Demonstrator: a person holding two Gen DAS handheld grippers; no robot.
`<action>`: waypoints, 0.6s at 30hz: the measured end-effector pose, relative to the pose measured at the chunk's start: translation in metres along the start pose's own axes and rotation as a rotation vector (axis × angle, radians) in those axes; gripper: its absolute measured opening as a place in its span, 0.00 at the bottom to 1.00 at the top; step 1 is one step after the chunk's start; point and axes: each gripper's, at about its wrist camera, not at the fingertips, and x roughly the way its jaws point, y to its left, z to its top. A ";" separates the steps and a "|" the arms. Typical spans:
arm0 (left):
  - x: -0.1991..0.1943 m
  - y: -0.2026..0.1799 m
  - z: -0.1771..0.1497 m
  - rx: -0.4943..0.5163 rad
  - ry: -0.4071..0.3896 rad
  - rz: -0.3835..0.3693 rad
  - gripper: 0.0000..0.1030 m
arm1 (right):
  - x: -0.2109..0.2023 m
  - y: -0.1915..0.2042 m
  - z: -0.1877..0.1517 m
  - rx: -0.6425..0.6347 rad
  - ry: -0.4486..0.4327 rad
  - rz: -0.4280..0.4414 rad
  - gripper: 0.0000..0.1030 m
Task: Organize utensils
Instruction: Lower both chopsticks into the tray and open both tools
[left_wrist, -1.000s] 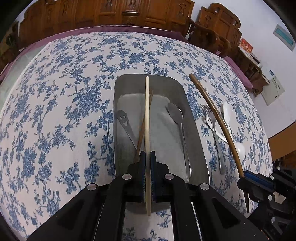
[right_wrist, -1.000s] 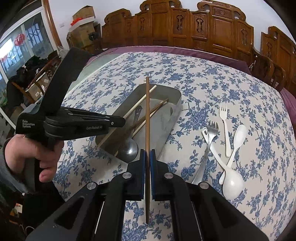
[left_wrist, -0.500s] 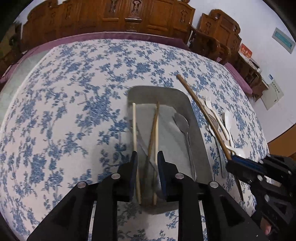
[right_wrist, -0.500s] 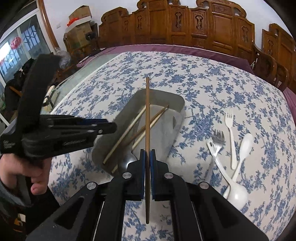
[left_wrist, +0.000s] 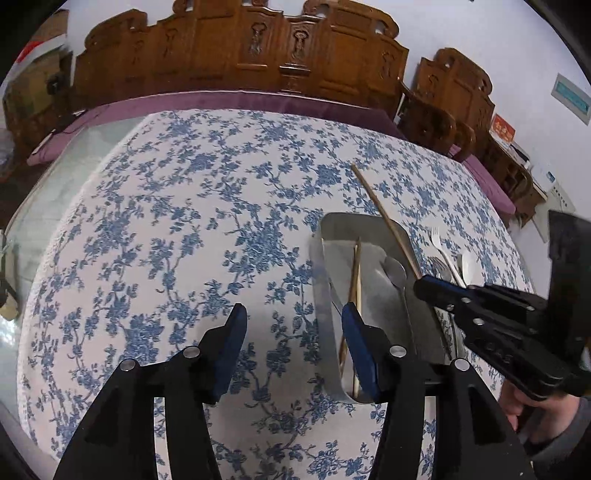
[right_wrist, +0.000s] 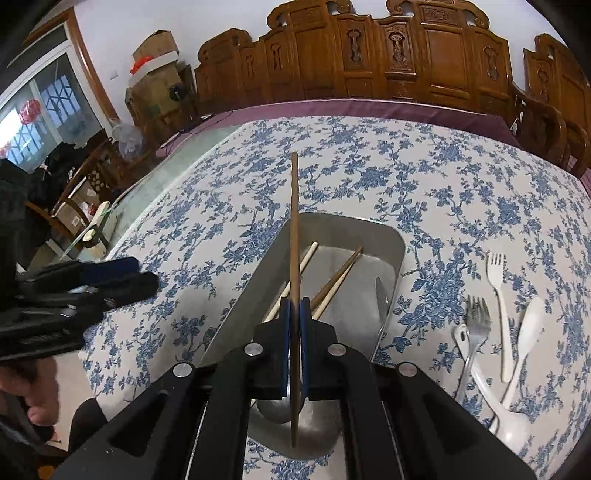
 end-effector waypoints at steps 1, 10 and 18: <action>-0.002 0.002 0.000 -0.004 -0.003 0.000 0.51 | 0.003 -0.001 -0.002 0.005 0.005 -0.004 0.06; -0.010 0.003 -0.003 -0.002 -0.014 0.006 0.55 | 0.019 -0.013 -0.021 0.061 0.040 0.005 0.06; -0.016 -0.004 -0.004 0.015 -0.020 0.019 0.57 | 0.023 -0.012 -0.027 0.064 0.071 0.015 0.09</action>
